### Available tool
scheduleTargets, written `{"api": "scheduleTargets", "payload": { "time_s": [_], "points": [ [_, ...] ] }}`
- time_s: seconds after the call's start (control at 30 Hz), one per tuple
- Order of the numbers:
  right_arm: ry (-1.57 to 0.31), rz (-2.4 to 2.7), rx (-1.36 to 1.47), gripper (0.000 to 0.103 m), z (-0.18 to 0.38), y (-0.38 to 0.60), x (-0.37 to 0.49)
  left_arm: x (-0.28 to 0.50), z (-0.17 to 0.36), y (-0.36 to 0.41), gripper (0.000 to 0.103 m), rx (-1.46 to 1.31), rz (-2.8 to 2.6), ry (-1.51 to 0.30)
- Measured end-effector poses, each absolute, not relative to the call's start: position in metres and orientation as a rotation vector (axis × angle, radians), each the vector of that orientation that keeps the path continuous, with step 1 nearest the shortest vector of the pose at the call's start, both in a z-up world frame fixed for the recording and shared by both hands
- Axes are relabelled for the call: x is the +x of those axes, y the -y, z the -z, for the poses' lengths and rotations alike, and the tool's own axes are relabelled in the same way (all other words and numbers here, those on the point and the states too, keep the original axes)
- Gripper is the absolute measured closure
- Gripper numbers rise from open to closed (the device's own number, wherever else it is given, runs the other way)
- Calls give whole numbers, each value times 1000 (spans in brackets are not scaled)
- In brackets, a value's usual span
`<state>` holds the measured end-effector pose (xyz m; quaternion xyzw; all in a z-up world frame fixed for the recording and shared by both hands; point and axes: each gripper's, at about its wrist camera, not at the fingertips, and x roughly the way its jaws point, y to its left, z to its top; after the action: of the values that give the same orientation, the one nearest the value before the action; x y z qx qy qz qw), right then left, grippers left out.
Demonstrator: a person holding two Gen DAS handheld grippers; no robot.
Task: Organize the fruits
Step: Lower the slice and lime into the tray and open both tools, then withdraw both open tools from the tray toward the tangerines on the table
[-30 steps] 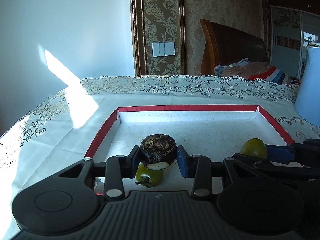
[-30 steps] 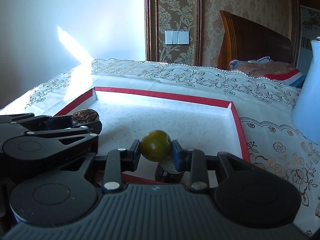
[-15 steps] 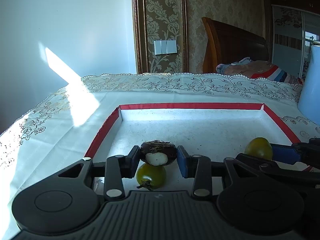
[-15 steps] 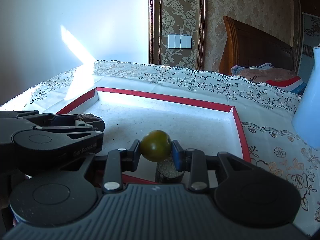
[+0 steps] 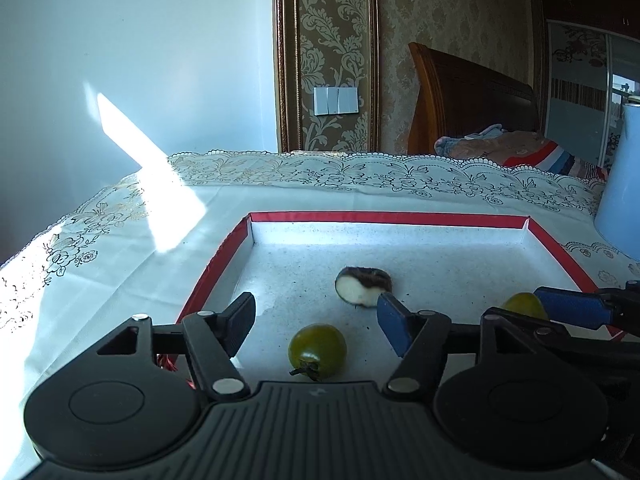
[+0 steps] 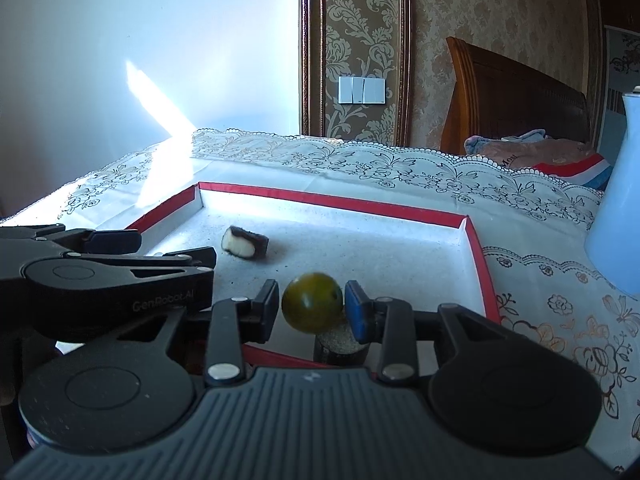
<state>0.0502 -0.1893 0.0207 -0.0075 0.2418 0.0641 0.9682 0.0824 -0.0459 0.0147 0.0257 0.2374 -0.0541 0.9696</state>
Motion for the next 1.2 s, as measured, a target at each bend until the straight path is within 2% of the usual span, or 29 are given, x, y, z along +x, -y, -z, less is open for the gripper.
{"api": "scheduleTargets", "payload": {
  "time_s": [0.4, 0.77, 1.2],
  "points": [
    [-416, -68, 84, 63, -31, 222, 8, 42, -24, 6, 36, 6, 111, -420],
    [-450, -102, 63, 63, -15, 222, -48, -10, -7, -33, 36, 45, 92, -407],
    [-548, -139, 1, 63, -5, 187, -20, -17, 4, -40, 36, 56, 83, -447]
  ]
}}
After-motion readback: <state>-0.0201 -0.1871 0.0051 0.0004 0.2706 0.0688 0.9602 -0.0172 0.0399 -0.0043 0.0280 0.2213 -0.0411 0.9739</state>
